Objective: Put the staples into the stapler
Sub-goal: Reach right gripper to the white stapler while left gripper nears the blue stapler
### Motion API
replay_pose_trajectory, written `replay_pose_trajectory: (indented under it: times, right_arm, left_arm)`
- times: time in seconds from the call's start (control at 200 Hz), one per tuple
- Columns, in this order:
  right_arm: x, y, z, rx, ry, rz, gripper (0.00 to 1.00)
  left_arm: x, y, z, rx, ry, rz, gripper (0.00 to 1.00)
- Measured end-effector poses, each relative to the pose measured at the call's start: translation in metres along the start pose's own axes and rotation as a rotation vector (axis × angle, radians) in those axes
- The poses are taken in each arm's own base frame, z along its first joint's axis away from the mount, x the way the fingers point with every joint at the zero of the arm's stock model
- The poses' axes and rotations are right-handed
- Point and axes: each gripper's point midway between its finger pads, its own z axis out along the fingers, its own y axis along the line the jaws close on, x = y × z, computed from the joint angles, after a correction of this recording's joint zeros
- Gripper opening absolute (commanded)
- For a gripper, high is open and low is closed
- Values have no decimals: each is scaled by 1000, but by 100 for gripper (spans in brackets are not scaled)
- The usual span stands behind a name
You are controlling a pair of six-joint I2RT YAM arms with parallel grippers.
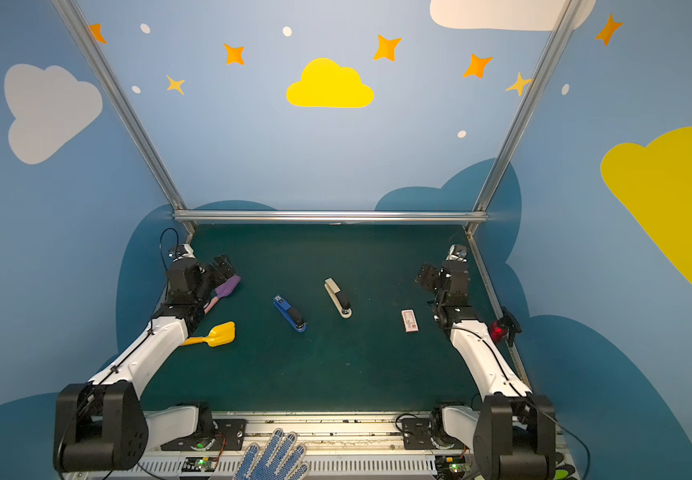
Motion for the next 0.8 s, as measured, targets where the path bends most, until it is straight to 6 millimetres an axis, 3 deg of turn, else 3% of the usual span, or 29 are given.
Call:
replay_pose_trajectory:
  times: [0.11, 0.3, 0.481, 0.671, 0.796]
  right_arm:
    - [22, 18, 2, -130, 131, 71, 52]
    - [65, 81, -3, -306, 401, 42, 61]
    - [97, 129, -11, -406, 557, -33, 63]
    - [127, 170, 16, -427, 707, -118, 65]
    - [148, 201, 40, -429, 795, -183, 66]
  left_arm:
    - [35, -13, 0, 69, 165, -82, 92]
    - [105, -51, -19, 152, 422, -58, 84]
    - [162, -74, -45, 200, 586, -10, 80]
    - [213, -85, -76, 229, 695, 71, 80]
    - [225, -83, -85, 220, 713, 97, 81]
